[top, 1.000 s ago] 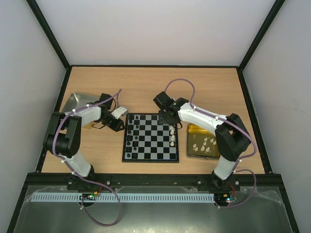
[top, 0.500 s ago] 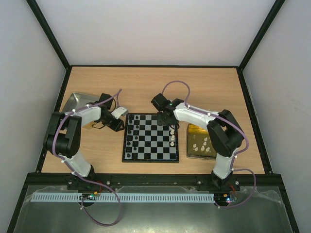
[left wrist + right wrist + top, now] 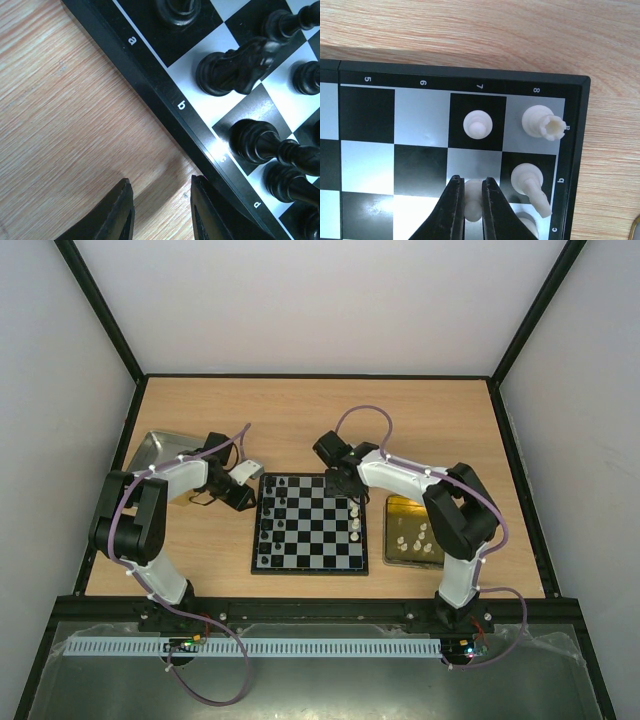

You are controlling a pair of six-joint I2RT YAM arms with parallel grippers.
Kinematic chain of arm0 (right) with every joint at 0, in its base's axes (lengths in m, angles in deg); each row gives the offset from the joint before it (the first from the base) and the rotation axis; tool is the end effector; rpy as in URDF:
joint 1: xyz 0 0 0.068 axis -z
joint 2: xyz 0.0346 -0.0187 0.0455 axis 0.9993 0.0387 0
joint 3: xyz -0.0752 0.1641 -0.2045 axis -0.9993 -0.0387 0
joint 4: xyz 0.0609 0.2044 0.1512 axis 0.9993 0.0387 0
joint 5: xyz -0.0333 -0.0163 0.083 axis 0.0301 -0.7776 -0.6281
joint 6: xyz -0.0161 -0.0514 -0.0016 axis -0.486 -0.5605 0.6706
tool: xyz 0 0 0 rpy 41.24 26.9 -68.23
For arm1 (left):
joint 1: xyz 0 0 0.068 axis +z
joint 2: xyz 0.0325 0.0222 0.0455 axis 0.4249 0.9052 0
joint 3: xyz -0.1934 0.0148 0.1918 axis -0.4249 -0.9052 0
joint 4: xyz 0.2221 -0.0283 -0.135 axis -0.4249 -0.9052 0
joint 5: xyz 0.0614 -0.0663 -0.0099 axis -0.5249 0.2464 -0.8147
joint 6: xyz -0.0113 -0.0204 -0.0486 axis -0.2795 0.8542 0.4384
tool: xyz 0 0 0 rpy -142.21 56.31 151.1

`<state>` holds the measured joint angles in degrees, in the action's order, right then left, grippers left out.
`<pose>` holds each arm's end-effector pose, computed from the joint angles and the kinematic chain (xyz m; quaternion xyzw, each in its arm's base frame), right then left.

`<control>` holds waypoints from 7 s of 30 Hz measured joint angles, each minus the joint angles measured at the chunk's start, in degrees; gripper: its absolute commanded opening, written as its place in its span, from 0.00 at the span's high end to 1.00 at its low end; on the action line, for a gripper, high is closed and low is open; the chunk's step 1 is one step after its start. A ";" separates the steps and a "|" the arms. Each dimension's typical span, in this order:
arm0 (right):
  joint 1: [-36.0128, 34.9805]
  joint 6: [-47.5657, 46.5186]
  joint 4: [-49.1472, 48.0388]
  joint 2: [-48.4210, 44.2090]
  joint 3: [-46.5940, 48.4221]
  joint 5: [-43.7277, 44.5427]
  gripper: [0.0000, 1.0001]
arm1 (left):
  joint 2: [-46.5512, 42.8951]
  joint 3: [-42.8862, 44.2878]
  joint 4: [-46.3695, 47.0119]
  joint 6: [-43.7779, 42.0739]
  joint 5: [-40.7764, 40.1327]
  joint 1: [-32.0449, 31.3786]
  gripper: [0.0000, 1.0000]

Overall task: Set up the chess pieces on the board
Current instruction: Place the chess piece on the chessboard, then adjust the storage box at the center of the board.

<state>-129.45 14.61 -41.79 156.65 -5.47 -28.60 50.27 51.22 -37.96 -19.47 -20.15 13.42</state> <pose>0.2769 0.2447 0.1830 -0.0553 0.9819 0.0989 0.1515 0.2904 -0.0732 0.1419 0.3101 0.9218 -0.1634 0.1657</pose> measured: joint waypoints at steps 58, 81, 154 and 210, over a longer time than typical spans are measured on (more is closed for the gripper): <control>3.85 6.16 7.06 -24.02 -10.60 6.54 0.83 | 0.00 -0.02 0.07 0.00 0.20 0.15 0.67; 10.86 9.14 7.28 -28.09 -21.62 -0.92 0.79 | -0.04 -0.04 0.04 0.00 0.24 0.15 0.67; 22.03 28.89 5.22 -22.80 -18.23 -11.30 0.46 | -0.04 -0.04 0.11 -0.11 0.76 0.17 0.67; 15.80 13.84 3.80 -16.72 -16.55 -5.68 0.94 | 0.02 -0.33 0.68 -0.52 1.70 0.76 0.67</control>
<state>-113.65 28.44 -37.99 139.93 -22.01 -34.28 50.29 50.89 -37.28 -19.99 -18.44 14.18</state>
